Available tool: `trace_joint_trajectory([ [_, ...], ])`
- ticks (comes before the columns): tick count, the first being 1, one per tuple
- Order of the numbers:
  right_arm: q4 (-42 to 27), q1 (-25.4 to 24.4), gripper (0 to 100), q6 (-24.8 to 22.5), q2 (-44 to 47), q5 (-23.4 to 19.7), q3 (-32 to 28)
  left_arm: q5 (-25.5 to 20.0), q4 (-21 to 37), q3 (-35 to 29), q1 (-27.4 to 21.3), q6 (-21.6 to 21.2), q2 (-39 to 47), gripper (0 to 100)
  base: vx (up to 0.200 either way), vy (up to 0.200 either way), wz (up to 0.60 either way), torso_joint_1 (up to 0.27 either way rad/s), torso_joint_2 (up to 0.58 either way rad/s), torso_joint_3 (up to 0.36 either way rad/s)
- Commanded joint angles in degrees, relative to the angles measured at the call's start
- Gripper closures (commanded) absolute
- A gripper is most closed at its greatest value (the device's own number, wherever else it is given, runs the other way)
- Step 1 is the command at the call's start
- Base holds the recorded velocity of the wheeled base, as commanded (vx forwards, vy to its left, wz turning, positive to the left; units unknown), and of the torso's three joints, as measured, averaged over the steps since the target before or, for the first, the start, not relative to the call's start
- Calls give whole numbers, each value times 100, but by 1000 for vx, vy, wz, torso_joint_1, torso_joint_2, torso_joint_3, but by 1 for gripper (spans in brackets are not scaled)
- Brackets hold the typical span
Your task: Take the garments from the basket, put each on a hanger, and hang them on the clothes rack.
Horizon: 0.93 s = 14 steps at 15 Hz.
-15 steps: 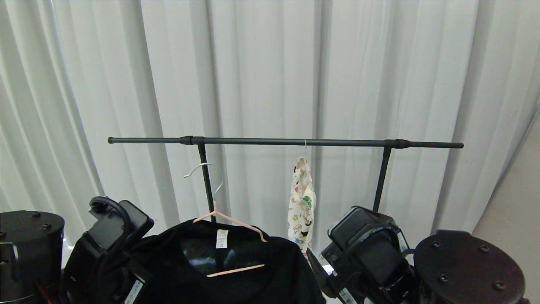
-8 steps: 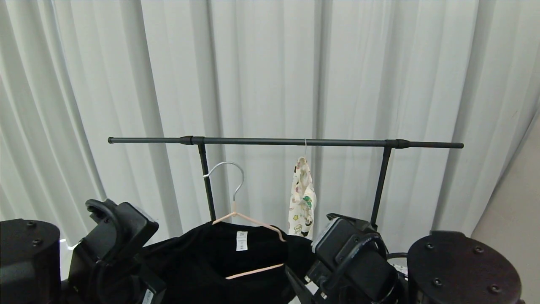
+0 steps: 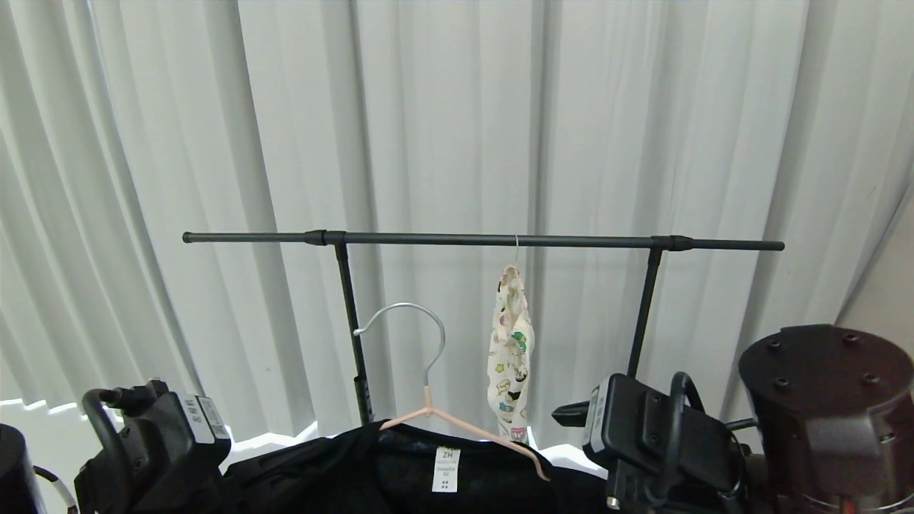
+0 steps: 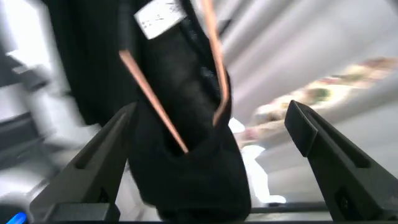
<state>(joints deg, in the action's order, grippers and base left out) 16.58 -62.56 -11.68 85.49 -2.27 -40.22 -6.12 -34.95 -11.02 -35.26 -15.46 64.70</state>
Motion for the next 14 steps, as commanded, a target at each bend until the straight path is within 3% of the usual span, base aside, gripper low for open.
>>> trace_joint_trajectory([
  [1, -296, 42, 0, 157, -164, -318, -197, -38, -3, 3, -96, -10, -256, 100, 0, 0, 0, 0, 0, 0],
  [4, -357, 42, 0, 922, 178, -494, -443, -38, -3, 30, -157, -19, -511, 100, 0, 0, 0, 0, 0, 0],
  [7, -331, 42, 0, 1352, 442, -503, -575, -38, -3, -23, -175, -27, -555, 100, 0, 0, 0, 0, 0, 0],
  [14, -313, 78, 0, 1757, 530, -512, -610, -47, -3, -120, -386, -142, -590, 100, 0, 0, 0, 0, 0, 0],
])
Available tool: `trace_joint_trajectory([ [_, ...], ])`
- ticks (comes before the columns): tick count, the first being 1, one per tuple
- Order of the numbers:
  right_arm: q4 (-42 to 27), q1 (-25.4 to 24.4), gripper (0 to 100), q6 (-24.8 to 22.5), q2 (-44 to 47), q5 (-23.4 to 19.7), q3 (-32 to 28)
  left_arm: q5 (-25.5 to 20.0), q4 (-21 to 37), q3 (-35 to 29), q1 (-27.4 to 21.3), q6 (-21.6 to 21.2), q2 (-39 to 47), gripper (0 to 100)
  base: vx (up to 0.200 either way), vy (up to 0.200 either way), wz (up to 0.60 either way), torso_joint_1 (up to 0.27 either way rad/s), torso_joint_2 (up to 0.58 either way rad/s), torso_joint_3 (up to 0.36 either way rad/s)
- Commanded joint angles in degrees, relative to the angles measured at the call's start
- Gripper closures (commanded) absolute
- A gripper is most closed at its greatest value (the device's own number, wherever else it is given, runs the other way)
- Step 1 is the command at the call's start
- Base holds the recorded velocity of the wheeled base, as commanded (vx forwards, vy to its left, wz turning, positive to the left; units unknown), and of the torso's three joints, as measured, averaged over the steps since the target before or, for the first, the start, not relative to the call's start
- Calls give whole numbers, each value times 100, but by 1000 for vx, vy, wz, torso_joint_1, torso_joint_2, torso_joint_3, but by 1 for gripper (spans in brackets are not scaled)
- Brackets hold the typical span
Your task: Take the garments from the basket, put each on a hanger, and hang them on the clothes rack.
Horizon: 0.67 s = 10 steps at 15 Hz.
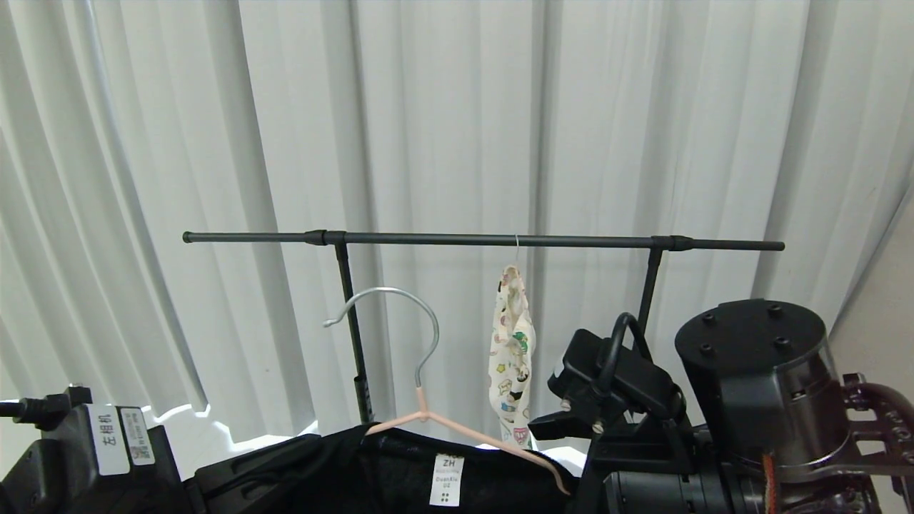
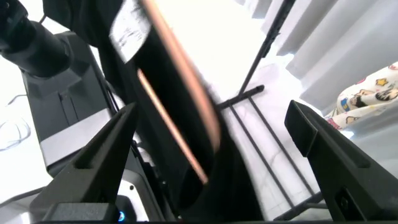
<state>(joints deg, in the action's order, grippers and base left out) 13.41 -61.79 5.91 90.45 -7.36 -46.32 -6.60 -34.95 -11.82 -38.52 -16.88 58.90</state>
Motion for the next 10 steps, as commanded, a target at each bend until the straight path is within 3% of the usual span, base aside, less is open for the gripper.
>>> trace_joint_trajectory([
  [1, 4, 1, 0, -2, 69, -2, -8, 0, -3, -74, -103, 1, -11, 100, 0, 0, 0, 0, 0, 0],
  [4, 56, 1, 0, -20, 113, -2, 1, 0, -3, -110, -129, 1, -11, 100, 0, 0, 0, 0, 0, 0],
  [5, 92, 1, 100, -46, 130, -2, 1, 0, -3, -118, -129, 1, -11, 100, 0, 0, 0, 0, 0, 0],
  [10, 136, 9, 100, -64, 148, 60, 1, 0, -3, -127, -129, 1, -11, 100, 0, 0, 0, 0, 0, 0],
])
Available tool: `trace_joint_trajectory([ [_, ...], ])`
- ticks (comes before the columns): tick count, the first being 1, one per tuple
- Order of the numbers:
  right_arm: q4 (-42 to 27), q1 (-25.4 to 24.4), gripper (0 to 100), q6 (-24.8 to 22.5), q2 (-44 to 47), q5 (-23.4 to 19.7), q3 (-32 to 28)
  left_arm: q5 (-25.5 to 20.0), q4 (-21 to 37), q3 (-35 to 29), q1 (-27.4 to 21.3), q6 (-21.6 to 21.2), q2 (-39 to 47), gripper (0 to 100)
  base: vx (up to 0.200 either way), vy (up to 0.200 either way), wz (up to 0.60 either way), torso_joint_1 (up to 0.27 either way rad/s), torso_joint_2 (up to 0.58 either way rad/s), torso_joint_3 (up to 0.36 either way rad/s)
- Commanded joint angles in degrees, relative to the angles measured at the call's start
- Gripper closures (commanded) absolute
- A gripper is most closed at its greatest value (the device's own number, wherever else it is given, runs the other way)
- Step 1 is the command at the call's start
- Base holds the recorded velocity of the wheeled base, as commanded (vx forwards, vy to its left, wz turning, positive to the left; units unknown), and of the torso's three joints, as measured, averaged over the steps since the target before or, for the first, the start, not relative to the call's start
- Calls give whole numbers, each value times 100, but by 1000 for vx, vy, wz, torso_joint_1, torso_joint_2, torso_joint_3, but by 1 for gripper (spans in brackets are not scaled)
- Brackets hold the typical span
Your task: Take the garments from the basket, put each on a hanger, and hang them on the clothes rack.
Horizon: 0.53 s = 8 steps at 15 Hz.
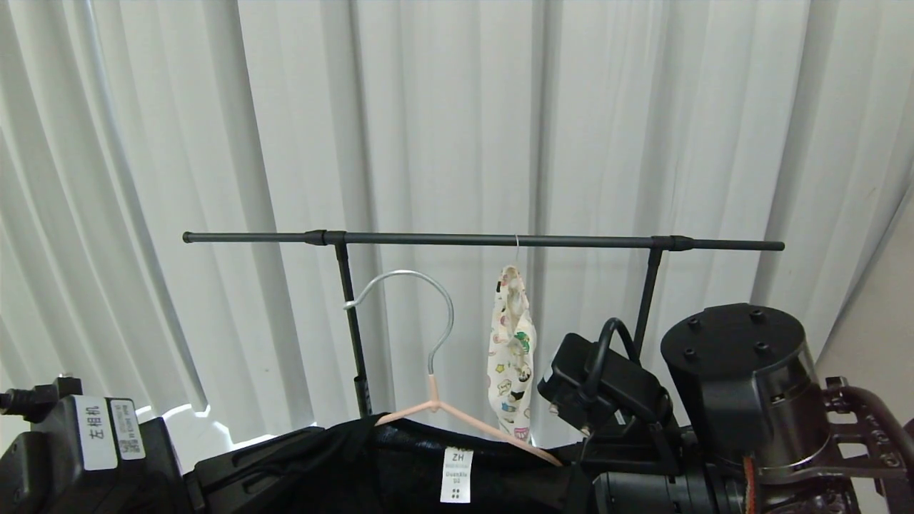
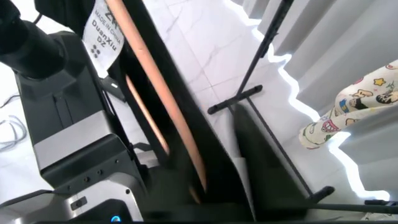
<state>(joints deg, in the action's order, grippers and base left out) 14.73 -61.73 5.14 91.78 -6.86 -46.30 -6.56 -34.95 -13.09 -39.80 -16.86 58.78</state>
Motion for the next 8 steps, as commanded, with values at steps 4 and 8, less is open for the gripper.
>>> trace_joint_trajectory([
  [4, 13, 179, 100, -418, -20, 18, -2, 5, -3, 17, -1, -10, 19, 100, 0, 0, 0, 0, 0, 0],
  [8, 180, 346, 100, -761, -55, 27, -2, 41, 6, 44, 16, -125, 81, 0, 0, 0, 0, 0, 0, 0],
])
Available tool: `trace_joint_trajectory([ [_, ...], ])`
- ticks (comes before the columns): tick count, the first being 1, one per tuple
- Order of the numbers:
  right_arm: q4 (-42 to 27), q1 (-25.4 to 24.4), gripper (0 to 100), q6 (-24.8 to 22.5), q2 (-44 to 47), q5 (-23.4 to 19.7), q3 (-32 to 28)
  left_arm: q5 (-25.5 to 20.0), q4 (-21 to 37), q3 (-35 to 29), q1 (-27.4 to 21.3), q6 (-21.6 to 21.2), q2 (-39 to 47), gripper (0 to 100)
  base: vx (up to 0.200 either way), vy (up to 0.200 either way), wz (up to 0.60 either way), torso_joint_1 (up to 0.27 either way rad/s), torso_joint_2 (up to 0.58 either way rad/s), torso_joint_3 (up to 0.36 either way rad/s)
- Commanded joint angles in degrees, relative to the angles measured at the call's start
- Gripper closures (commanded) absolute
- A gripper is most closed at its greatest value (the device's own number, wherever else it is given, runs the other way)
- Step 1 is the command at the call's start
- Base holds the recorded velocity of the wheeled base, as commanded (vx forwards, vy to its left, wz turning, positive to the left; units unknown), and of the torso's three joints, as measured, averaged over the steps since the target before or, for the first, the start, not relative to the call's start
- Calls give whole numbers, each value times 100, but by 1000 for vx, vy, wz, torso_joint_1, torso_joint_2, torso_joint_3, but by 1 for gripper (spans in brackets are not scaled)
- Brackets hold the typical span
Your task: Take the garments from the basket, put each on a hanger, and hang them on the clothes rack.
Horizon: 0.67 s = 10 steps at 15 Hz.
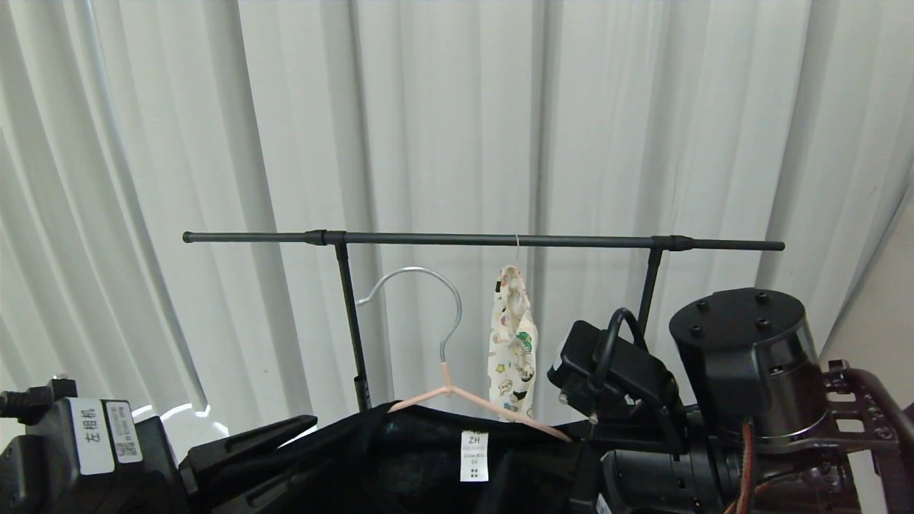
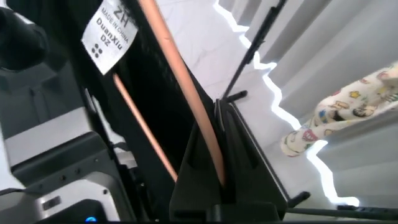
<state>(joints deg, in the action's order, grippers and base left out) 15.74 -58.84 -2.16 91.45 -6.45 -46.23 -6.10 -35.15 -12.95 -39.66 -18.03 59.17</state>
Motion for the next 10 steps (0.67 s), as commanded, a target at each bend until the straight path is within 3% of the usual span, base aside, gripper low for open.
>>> trace_joint_trajectory([
  [1, 131, 145, 100, -162, -57, -14, -9, -6, 17, 64, 2, 1, 24, 0, 0, 0, 0, 0, 0, 0],
  [8, 114, 1191, 100, -1691, -541, -32, 131, 3, 17, 266, 345, 63, -2, 0, 0, 0, 0, 0, 0, 0],
  [10, 114, 1323, 100, -1727, -620, -23, 175, 3, 17, 433, 529, 54, -46, 0, 0, 0, 0, 0, 0, 0],
])
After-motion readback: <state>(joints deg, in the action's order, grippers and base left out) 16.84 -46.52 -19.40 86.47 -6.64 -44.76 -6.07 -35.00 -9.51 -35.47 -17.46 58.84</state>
